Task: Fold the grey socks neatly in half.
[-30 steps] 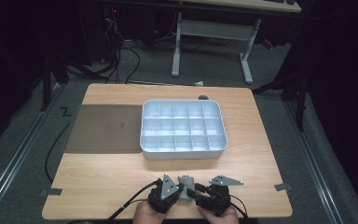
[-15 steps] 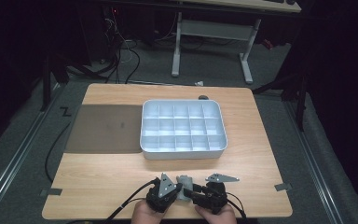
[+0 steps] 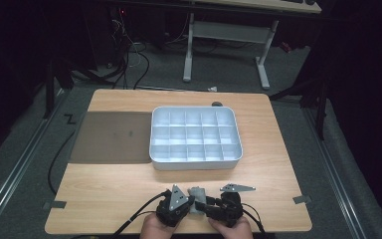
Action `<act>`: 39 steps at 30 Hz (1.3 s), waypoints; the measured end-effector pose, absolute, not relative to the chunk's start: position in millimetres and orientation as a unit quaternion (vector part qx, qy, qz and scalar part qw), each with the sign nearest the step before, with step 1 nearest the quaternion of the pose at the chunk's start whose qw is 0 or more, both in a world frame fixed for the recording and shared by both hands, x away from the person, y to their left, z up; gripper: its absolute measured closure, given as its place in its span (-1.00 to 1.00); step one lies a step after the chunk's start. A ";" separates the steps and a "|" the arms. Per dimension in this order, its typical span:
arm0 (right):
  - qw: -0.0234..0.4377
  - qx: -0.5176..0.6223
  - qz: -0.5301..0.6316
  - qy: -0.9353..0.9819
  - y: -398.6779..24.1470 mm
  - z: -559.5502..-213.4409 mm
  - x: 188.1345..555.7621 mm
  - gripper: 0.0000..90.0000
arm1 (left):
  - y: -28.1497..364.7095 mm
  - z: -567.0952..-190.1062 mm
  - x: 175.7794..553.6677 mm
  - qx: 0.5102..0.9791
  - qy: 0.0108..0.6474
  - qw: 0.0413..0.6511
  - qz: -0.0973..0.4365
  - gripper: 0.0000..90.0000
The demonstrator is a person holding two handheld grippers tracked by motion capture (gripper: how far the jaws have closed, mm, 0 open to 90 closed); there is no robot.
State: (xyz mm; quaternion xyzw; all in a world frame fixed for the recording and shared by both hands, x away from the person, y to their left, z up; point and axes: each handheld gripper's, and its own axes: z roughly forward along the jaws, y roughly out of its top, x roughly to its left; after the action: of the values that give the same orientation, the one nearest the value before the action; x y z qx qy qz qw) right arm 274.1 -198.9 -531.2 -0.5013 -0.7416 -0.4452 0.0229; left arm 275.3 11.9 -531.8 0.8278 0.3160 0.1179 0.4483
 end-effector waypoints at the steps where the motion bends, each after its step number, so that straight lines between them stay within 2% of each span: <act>1: 0.024 -0.501 -0.446 -0.742 -199.7 -531.4 274.8 0.20 | 11.9 -531.9 275.5 0.828 0.316 0.449 0.117 1.00; 5: 0.028 -0.501 -0.445 -0.742 -200.6 -532.1 277.4 0.27 | 12.5 -531.9 276.4 0.829 0.316 0.448 0.113 1.00; 9: 0.037 -0.501 -0.441 -0.744 -200.7 -533.1 281.4 0.45 | 13.0 -532.0 276.9 0.828 0.317 0.449 0.111 1.00; 16: 0.028 -0.485 -0.424 -0.764 -198.2 -527.8 285.9 0.65 | 15.4 -531.8 278.9 0.829 0.313 0.452 0.104 1.00; 18: 0.024 -0.479 -0.418 -0.772 -196.5 -525.9 287.3 0.67 | 17.2 -531.1 278.9 0.829 0.310 0.453 0.104 1.00; 21: 0.016 -0.471 -0.410 -0.781 -194.3 -523.8 288.3 0.68 | 22.5 -527.9 276.3 0.830 0.301 0.459 0.101 0.83; 26: 0.000 -0.457 -0.390 -0.800 -189.9 -518.3 288.8 0.68 | 49.4 -515.7 274.6 0.827 0.292 0.464 0.123 0.72; 32: -0.018 -0.449 -0.363 -0.817 -189.4 -511.9 292.0 0.68 | 96.7 -508.5 282.3 0.811 0.322 0.461 0.162 0.70; 39: -0.045 -0.439 -0.334 -0.833 -189.6 -505.9 293.7 0.68 | 121.2 -524.6 287.9 0.800 0.355 0.458 0.157 0.58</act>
State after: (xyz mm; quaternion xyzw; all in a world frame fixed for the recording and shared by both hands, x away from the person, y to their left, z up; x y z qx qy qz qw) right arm 293.7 -189.6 -505.9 -0.4394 -0.8325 -0.3343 -0.0452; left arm 287.9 121.2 -524.6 0.7998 0.3550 0.1573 0.4579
